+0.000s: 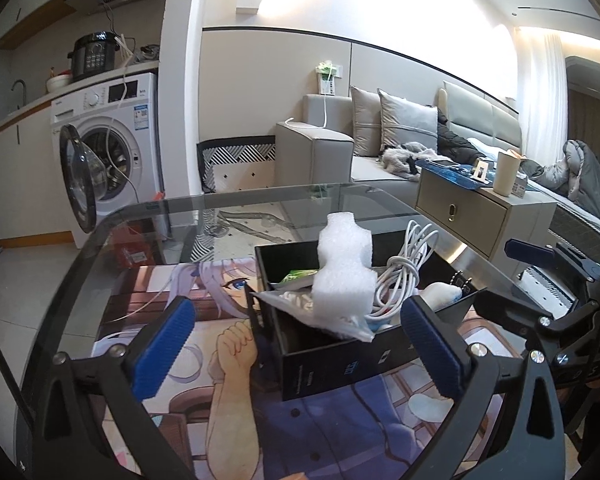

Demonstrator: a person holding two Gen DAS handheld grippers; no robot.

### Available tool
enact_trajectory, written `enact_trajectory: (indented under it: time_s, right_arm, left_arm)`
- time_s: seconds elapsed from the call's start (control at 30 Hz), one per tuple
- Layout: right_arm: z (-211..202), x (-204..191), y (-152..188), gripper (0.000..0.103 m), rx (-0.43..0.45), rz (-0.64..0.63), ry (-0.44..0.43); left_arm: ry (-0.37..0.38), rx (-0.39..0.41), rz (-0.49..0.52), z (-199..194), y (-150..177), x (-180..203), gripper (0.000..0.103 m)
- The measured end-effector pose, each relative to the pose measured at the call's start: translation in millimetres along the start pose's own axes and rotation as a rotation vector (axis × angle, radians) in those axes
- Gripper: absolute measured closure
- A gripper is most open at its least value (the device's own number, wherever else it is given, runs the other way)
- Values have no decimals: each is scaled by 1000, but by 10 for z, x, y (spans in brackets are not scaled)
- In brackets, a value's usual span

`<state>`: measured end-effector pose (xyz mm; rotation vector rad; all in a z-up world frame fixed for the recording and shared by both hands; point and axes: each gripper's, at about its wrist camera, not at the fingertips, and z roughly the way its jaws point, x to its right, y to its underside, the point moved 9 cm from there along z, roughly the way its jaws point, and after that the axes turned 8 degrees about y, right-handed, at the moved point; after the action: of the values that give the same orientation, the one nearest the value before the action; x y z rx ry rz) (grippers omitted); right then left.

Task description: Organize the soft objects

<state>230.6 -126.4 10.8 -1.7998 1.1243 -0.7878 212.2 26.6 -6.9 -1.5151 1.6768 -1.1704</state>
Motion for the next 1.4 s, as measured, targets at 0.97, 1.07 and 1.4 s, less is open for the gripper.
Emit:
enact_trajectory:
  time_s: [0.97, 1.07, 1.4]
  right_arm:
    - [4, -47, 85, 1, 33, 7, -17]
    - [11, -43, 94, 1, 28, 9, -14]
    - [26, -63, 91, 1, 30, 5, -14]
  left_arm:
    - [-31, 14, -26, 53, 182, -111, 0]
    - [-36, 14, -35, 47, 179, -125, 0]
    - [-44, 21, -23, 31, 173, -113, 0]
